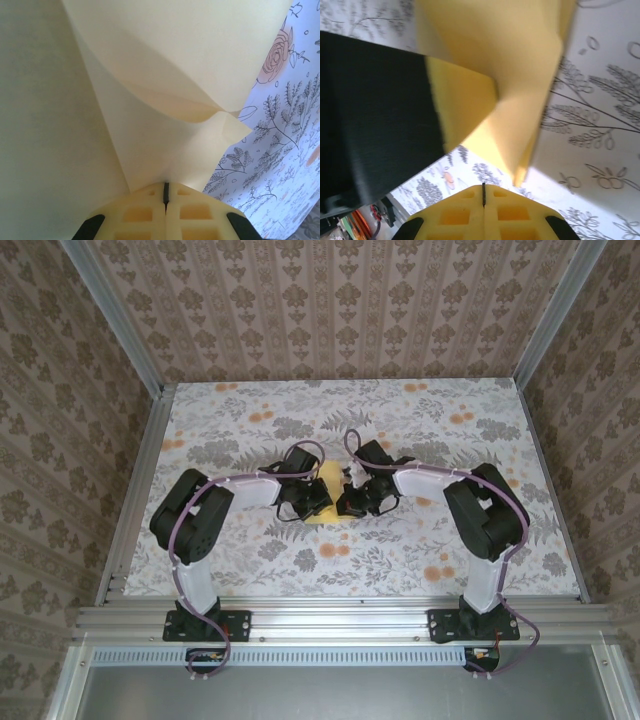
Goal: Fold a paper plane with a square sheet of paper (pick it up from the middle)
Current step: Fold the triangle a second time at the center of the table.
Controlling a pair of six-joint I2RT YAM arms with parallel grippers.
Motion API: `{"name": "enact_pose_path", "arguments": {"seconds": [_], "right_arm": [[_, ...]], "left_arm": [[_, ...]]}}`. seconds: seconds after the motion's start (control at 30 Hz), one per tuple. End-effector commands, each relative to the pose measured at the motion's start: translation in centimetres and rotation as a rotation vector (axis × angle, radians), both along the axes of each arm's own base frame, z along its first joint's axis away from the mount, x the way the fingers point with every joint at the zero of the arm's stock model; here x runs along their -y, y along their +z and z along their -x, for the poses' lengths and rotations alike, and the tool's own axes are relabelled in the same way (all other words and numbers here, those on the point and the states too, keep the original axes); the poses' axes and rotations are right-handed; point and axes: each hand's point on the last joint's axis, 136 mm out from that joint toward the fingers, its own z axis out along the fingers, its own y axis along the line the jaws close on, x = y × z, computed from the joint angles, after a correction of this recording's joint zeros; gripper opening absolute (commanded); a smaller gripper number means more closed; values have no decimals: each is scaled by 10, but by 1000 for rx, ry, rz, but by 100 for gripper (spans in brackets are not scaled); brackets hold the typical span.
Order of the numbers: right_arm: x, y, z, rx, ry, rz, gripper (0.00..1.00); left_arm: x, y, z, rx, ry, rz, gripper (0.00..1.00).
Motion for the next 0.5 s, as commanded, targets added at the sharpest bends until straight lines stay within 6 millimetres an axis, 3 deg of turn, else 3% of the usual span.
{"name": "enact_pose_path", "arguments": {"seconds": [0.0, 0.17, 0.47], "right_arm": [[-9, -2, 6, -12, 7, -27, 5], [-4, -23, 7, -43, -13, 37, 5], [30, -54, 5, -110, -113, 150, 4]], "left_arm": [[-34, -50, 33, -155, 39, -150, 4], [-34, -50, 33, -157, 45, -145, 4], [-37, -49, 31, -155, 48, -143, 4]]}}
